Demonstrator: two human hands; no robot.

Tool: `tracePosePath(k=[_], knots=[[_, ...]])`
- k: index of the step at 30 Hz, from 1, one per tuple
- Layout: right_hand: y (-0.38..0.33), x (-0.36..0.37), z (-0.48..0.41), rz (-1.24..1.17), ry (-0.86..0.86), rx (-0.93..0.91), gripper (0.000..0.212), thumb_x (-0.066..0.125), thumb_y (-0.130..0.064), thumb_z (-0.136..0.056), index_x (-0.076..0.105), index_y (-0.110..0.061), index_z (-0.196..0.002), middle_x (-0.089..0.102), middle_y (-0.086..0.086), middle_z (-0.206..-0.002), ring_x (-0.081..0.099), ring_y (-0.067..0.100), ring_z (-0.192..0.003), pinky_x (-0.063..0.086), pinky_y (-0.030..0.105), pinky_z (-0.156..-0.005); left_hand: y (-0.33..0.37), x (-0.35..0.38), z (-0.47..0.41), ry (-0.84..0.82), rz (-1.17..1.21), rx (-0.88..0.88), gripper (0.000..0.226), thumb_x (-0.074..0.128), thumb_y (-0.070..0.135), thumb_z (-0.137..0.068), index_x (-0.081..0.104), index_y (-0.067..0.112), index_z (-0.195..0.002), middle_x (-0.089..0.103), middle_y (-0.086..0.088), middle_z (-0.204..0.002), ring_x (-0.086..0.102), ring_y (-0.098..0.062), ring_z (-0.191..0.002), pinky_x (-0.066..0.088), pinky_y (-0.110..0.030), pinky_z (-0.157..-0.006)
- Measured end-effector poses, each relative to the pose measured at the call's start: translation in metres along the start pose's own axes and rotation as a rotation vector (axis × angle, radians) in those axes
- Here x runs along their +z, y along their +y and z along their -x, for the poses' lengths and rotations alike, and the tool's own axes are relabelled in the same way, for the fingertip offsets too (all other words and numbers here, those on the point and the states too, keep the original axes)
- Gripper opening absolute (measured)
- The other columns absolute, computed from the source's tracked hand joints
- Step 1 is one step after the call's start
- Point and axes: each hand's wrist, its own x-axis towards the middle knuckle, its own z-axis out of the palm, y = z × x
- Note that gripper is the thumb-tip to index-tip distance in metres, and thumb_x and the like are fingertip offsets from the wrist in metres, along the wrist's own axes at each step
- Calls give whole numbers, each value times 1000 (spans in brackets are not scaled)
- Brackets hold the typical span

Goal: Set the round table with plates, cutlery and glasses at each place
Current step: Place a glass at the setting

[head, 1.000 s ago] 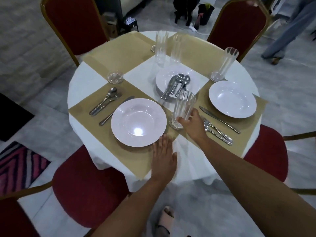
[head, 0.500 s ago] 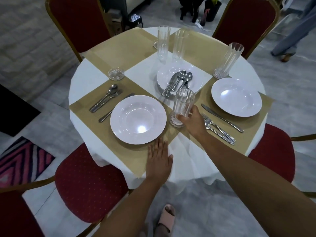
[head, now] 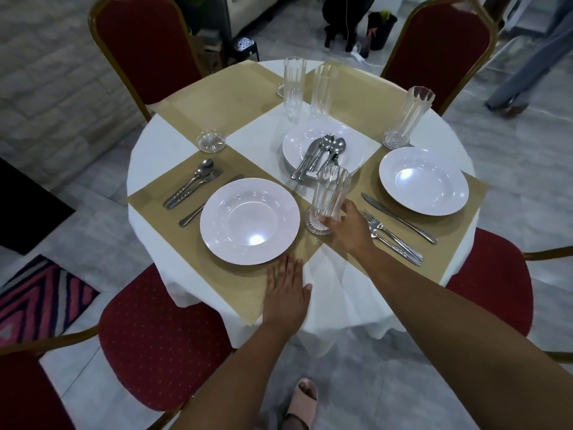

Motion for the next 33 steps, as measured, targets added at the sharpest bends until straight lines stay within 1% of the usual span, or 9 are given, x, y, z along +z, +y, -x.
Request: tracePosePath(k=[3, 6, 7, 9, 11, 15, 22, 27, 33], knots=[[3, -4, 12, 73, -14, 26, 68, 67, -40, -87, 39, -21, -146, 54, 4, -142, 53, 27, -128, 43, 39, -104, 0, -4, -3, -39, -14, -37, 63, 27, 40, -90, 50, 4, -138, 44, -15, -146, 42, -29, -136, 14, -48, -118], [11, -7, 36, 184, -6, -13, 53, 57, -31, -96, 41, -14, -144, 52, 11, -142, 50, 30, -128, 42, 36, -96, -3, -12, -4, -110, -19, -7, 74, 3, 48, -91, 8, 8, -153, 0, -11, -161, -2, -23, -150, -5, -44, -119], [15, -7, 45, 264, -11, -39, 47, 55, -29, -97, 43, -14, -140, 54, 11, -138, 52, 31, -126, 43, 35, -91, -5, -13, -4, -123, -6, -12, 77, -3, 51, -88, 1, 10, -153, -7, -9, -162, -9, -21, -149, -9, -43, -118], [26, -8, 60, 444, -58, -109, 39, 51, -27, -96, 48, -15, -133, 60, 10, -127, 57, 31, -117, 45, 33, -81, -9, -18, -2, -114, -35, -18, 69, 3, 49, -96, 0, 11, -154, -6, -9, -162, -10, -20, -149, -9, -42, -118], [38, -9, 74, 626, -148, -142, 47, 47, -29, -98, 42, -13, -141, 53, 8, -138, 50, 30, -124, 46, 37, -92, -13, -21, 5, -110, -28, -21, 62, 15, 43, -102, 2, 11, -154, -4, -9, -162, -8, -21, -149, -7, -44, -120], [51, -4, 113, 819, -248, -134, 56, 40, -32, -100, 30, -7, -149, 30, 10, -157, 32, 30, -140, 32, 38, -113, -22, -30, 39, -142, 6, -21, 61, 18, 40, -103, 1, 9, -153, -8, -8, -162, -10, -21, -149, -5, -43, -120], [67, 24, 180, 934, -320, -136, 54, 36, -40, -98, 36, -8, -142, 36, 9, -150, 36, 29, -133, 33, 42, -109, -54, -34, 109, -207, -4, -63, 60, 17, 37, -104, -1, 8, -153, -8, -10, -162, -8, -22, -149, -5, -45, -120], [65, 54, 229, 948, -388, -167, 60, 34, -42, -101, 26, -9, -150, 20, 11, -160, 22, 31, -145, 25, 44, -117, -80, -29, 159, -234, -10, -127, 60, 15, 39, -104, -2, 7, -153, -9, -11, -161, -9, -24, -149, -3, -47, -120], [56, 99, 268, 970, -499, -236, 59, 35, -41, -101, 26, -10, -151, 21, 10, -160, 20, 31, -147, 23, 43, -117, -105, -20, 222, -230, 77, -281, 60, 14, 40, -104, 3, 8, -153, -4, -11, -162, -5, -24, -150, -1, -45, -121]])
